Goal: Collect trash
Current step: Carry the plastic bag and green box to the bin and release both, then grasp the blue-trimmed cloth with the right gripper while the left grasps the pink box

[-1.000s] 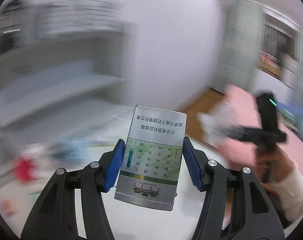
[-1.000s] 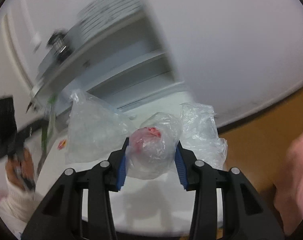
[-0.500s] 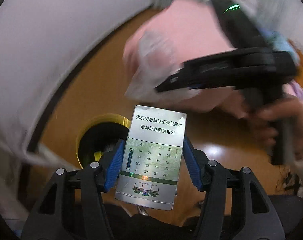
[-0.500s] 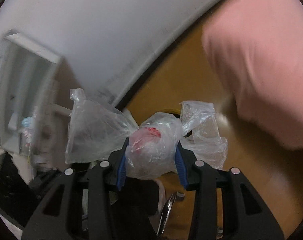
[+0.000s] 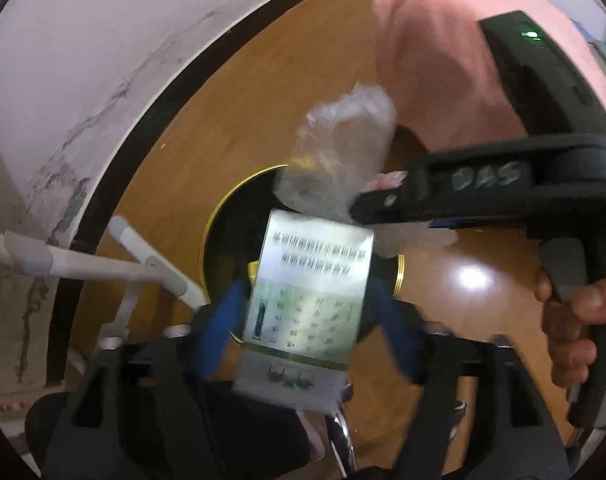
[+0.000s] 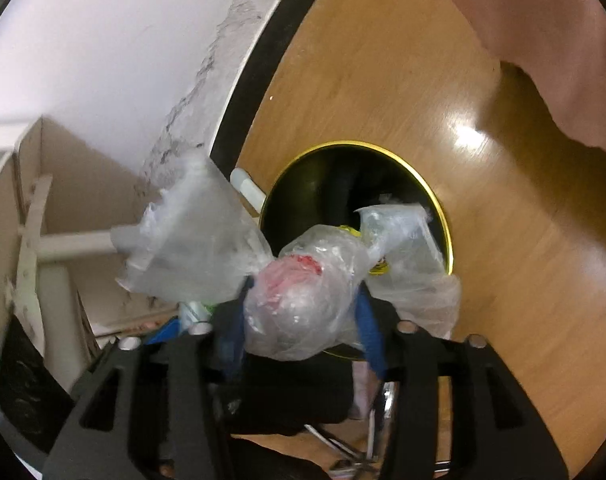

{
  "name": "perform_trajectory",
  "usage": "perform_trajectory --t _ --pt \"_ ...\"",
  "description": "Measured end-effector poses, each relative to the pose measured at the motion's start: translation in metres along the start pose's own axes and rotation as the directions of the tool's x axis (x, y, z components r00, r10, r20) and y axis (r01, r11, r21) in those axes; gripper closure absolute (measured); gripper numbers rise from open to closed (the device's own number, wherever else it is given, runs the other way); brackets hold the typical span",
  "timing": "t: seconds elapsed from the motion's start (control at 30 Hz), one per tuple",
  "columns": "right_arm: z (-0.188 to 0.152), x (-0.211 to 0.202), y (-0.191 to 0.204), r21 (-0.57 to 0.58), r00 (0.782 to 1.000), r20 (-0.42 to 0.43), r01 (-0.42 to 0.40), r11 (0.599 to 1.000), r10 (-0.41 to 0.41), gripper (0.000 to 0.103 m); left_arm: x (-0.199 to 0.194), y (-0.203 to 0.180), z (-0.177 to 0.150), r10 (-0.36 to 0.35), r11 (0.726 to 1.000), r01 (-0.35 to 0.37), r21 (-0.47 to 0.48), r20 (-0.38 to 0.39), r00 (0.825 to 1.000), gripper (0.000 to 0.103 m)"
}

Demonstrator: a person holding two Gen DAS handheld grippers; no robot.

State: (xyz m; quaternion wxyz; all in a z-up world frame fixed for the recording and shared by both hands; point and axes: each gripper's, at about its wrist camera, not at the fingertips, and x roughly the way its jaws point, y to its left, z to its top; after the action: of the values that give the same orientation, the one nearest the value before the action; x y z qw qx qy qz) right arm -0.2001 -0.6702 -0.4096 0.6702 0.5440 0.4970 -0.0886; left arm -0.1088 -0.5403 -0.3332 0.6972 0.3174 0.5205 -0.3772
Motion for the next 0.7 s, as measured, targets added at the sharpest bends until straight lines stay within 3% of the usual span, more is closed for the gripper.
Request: perform_trajectory --t 0.03,0.17,0.27,0.37,0.47,0.57,0.63,0.67,0.7 --pt "0.002 0.002 -0.001 0.016 1.0 -0.011 0.001 1.0 -0.001 0.024 0.001 0.004 0.004 0.019 1.0 -0.019 -0.011 0.011 1.0 0.009" --pt "-0.003 -0.004 -0.005 0.037 1.0 -0.013 -0.024 0.999 0.024 0.022 -0.003 -0.001 0.002 0.015 1.0 -0.015 0.003 0.042 0.999 0.009" --pt "-0.008 -0.024 -0.01 0.048 0.999 0.035 -0.009 0.999 0.007 0.022 -0.004 -0.009 0.002 0.011 0.999 -0.013 0.029 0.057 0.998 0.009" --pt "-0.016 -0.069 -0.013 0.06 0.991 0.134 0.019 0.998 -0.026 0.022 -0.021 -0.028 -0.002 -0.076 0.995 0.07 0.07 0.078 0.994 0.009" --pt "-0.037 -0.143 0.006 0.023 0.95 0.309 0.041 0.999 -0.046 0.022 -0.058 -0.055 -0.004 -0.156 0.981 0.135 0.141 0.153 0.976 0.009" --pt "-0.067 -0.229 0.039 -0.03 0.845 0.529 0.105 0.994 -0.074 0.016 -0.122 -0.085 -0.005 -0.236 0.961 0.186 0.205 0.252 0.939 0.009" --pt "-0.1 -0.288 0.064 -0.026 0.717 0.692 0.141 0.99 -0.084 0.011 -0.167 -0.089 -0.008 -0.305 0.945 0.245 0.219 0.313 0.899 0.009" --pt "-0.111 -0.305 0.073 -0.03 0.671 0.738 0.145 0.989 -0.076 0.009 -0.202 -0.084 -0.011 -0.324 0.94 0.253 0.229 0.369 0.871 0.009" --pt "-0.128 -0.324 0.087 -0.039 0.607 0.792 0.163 0.986 -0.069 0.007 -0.22 -0.079 -0.013 -0.325 0.941 0.249 0.232 0.401 0.857 0.009"
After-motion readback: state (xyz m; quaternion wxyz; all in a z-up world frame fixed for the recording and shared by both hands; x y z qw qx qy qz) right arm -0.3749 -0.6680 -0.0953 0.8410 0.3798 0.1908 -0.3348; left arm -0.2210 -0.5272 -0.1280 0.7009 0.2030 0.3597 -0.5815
